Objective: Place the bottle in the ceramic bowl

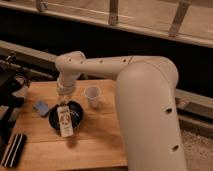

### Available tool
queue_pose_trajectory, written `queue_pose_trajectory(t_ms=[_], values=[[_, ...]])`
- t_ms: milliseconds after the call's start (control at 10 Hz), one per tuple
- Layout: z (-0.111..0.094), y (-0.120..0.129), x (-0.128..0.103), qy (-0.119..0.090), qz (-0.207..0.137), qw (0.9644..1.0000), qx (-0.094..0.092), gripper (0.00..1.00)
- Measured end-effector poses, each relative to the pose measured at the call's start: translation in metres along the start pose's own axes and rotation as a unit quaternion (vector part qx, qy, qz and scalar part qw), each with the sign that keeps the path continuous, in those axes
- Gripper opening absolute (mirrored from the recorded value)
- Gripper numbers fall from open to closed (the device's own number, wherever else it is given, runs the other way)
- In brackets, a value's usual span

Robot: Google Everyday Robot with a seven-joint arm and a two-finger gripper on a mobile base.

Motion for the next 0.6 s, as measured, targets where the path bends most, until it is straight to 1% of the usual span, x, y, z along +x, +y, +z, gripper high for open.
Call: queue_pose_trajectory(t_ms=[100,200,300,400,500,600], values=[[0.000,0.000,-0.001,0.001,-0.001,1.0000,0.001,0.01],[-0.002,-0.001,-0.006,0.001,-0.001,1.0000,0.002,0.01],[-0.004,-0.001,-0.017,0.001,-0.003,1.0000,0.004,0.01],[-0.005,0.000,-0.022,0.001,-0.005,1.0000,0.004,0.01],[-0.007,0.001,-0.030,0.001,-0.007,1.0000,0.003,0.07],[-0.008,-0.002,-0.034,0.002,-0.007,1.0000,0.002,0.17]])
